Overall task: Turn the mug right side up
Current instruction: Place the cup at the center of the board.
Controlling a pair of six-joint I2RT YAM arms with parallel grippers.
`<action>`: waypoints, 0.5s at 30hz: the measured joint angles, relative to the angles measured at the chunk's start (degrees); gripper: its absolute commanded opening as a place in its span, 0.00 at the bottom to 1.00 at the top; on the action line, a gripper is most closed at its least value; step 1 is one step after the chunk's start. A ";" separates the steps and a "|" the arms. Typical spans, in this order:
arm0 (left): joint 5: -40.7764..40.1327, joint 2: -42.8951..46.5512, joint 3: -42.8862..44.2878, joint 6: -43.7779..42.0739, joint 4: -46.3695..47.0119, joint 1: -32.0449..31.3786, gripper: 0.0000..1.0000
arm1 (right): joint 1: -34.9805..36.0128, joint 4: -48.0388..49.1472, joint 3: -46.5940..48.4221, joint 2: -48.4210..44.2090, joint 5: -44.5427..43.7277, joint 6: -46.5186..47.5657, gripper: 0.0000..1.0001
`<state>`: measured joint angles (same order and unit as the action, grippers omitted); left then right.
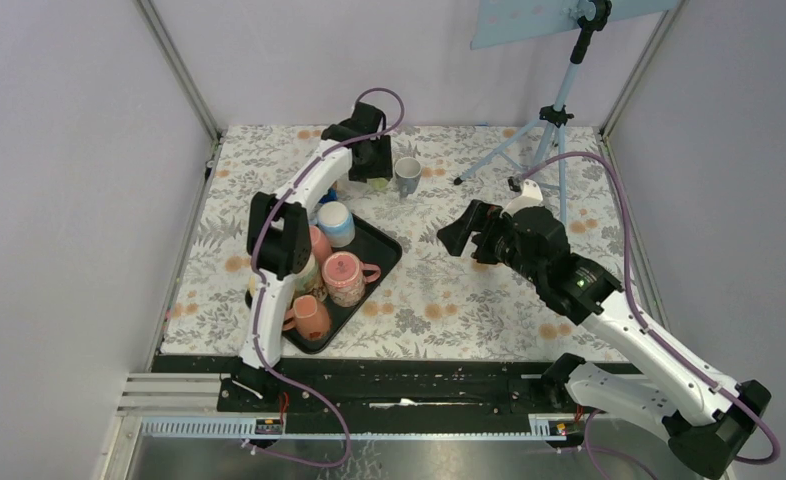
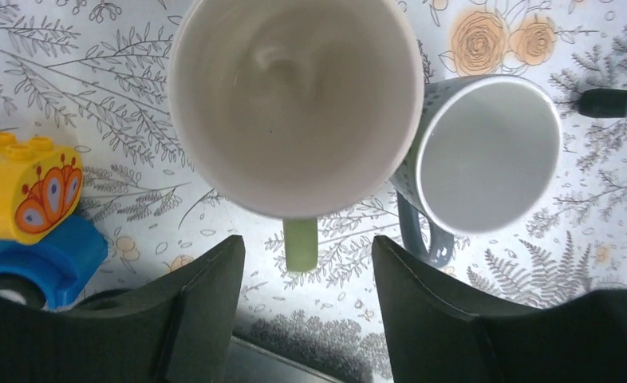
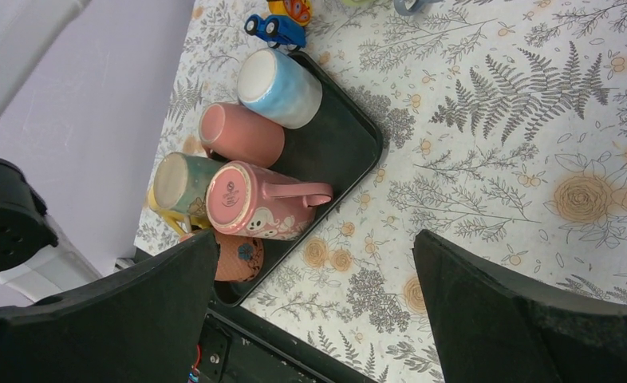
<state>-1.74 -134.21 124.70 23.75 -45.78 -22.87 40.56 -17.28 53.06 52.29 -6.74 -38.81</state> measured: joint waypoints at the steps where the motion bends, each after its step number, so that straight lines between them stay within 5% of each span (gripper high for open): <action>1: 0.00 0.68 -0.35 0.00 0.04 0.00 0.73 | 0.00 0.00 0.00 0.17 0.17 0.04 1.00; 3: 0.02 2.29 -1.18 -0.04 0.02 0.00 0.96 | 0.00 0.00 0.00 0.61 0.33 0.35 1.00; 4: 0.02 3.30 -1.64 -0.20 -0.04 0.00 0.98 | 0.00 0.00 0.00 0.83 0.37 0.61 1.00; 15: 0.70 20.94 -10.82 0.70 2.14 -0.15 0.99 | 0.00 4.52 0.13 6.40 5.79 9.29 1.00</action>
<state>-1.04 -113.27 113.89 24.45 -43.64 -23.03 40.56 -12.75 53.19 58.70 -0.95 -29.52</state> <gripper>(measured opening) 0.986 0.995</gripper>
